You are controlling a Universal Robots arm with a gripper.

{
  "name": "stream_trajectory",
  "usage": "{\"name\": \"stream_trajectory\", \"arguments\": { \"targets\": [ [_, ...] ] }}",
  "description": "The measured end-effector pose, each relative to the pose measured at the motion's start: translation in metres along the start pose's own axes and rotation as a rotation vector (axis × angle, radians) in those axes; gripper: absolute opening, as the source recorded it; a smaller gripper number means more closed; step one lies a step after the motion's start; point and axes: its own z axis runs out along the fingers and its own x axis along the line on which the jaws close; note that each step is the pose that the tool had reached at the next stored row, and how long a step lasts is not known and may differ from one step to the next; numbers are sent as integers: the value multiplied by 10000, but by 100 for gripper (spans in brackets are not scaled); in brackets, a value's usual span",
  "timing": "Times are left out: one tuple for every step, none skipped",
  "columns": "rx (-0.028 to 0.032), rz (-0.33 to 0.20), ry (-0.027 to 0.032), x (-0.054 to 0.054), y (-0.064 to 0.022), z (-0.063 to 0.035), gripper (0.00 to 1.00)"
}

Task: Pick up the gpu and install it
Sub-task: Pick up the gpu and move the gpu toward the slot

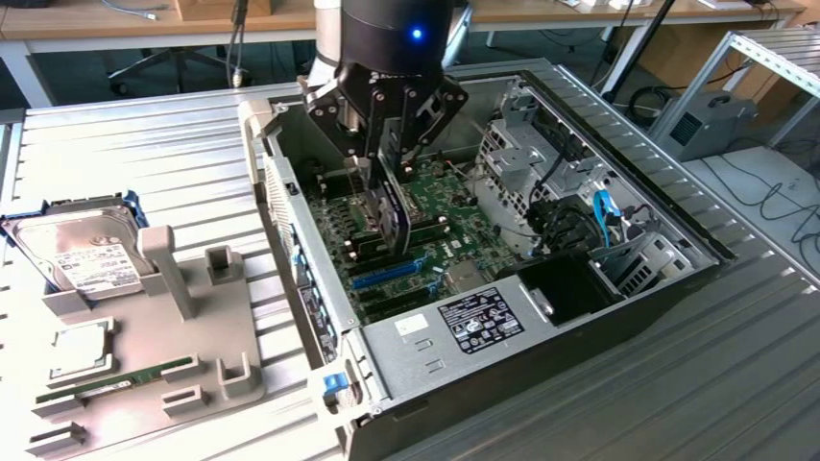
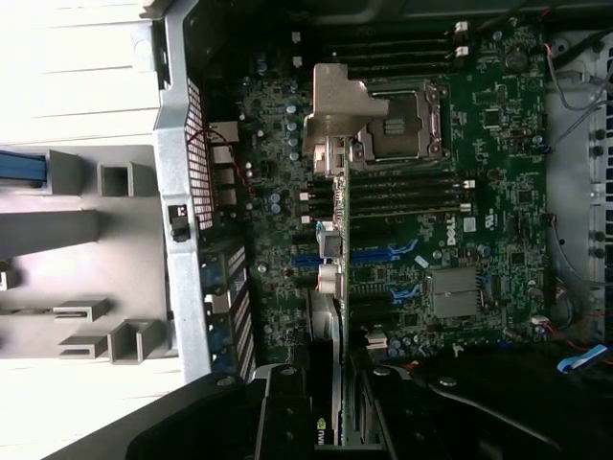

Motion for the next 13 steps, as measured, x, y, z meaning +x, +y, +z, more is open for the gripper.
{"name": "stream_trajectory", "arguments": {
  "targets": [
    [2,0,0,-3,0,2,26],
    [5,0,0,-6,1,4,26],
    [7,0,-1,-9,1,5,26],
    [9,0,-1,-13,1,7,26],
    [12,0,-1,-16,2,9,26],
    [14,0,-1,-18,2,10,26],
    [18,0,-1,-24,2,13,26],
    [23,0,-1,-30,3,16,26],
    [24,0,-2,-34,4,20,26],
    [25,1,-2,-35,4,23,26],
    [26,-1,-2,-38,4,26,26],
    [28,0,-3,-42,5,32,26],
    [33,-1,-2,-48,5,38,26]
  ]
}}
